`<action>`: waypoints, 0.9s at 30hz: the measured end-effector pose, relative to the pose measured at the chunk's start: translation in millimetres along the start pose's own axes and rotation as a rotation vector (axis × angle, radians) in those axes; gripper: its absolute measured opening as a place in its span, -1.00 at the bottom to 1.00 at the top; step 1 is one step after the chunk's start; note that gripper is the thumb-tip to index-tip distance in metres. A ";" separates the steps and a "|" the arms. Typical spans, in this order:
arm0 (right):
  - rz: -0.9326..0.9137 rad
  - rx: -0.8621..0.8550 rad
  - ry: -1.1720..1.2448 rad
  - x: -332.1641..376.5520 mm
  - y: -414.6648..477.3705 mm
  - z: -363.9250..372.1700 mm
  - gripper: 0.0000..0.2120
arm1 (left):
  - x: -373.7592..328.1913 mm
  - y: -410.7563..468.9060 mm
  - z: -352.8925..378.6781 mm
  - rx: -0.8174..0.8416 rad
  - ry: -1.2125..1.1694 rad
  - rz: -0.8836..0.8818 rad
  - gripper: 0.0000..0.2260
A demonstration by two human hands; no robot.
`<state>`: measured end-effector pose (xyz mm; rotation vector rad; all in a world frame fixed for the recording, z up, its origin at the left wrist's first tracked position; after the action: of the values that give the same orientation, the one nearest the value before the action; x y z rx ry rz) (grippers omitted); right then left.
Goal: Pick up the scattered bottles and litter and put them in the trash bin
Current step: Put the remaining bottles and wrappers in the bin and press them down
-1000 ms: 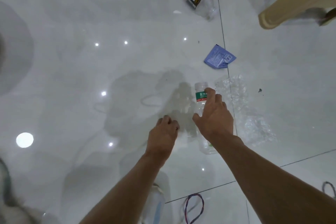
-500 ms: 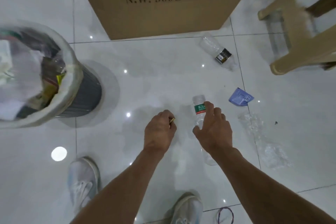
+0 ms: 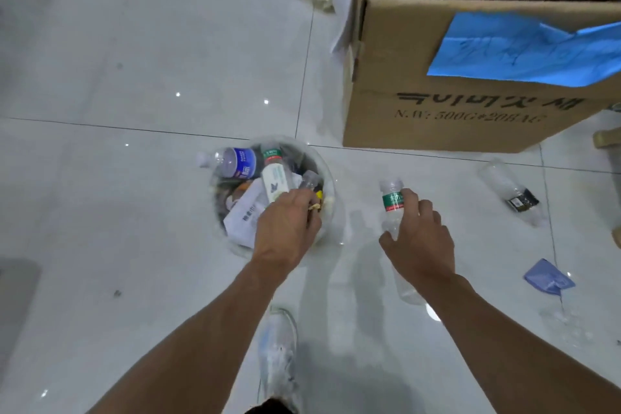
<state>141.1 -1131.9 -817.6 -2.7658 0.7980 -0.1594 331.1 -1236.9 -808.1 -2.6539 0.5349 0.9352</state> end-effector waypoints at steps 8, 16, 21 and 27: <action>-0.166 -0.022 0.028 125.2 27.0 -9.9 -0.31 | 82.5 -0.5 -83.3 -0.107 -0.083 -0.137 -0.90; -0.073 0.088 0.198 150.0 57.6 21.9 -0.39 | 148.9 -12.3 -79.3 -0.052 -0.174 -0.267 -0.86; -0.048 0.156 0.272 163.6 77.6 41.4 -0.55 | 175.6 -21.3 -81.2 -0.056 -0.214 -0.289 -0.88; -0.184 0.319 0.069 171.0 73.7 67.7 -0.58 | 179.9 -12.4 -86.2 -0.083 -0.040 -0.308 -0.85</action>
<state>259.7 -1269.2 -897.3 -2.5357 0.4829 -0.3834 513.2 -1302.9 -857.5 -2.6789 0.0734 0.9303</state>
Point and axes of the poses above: each hand's wrist, its own y-axis towards the middle knuckle, its own z-axis out of the palm, x = y × z, the point moved 10 cm from there along y, towards the middle knuckle, and after that the axes turned 14 degrees about -y, right-handed, at the moved point
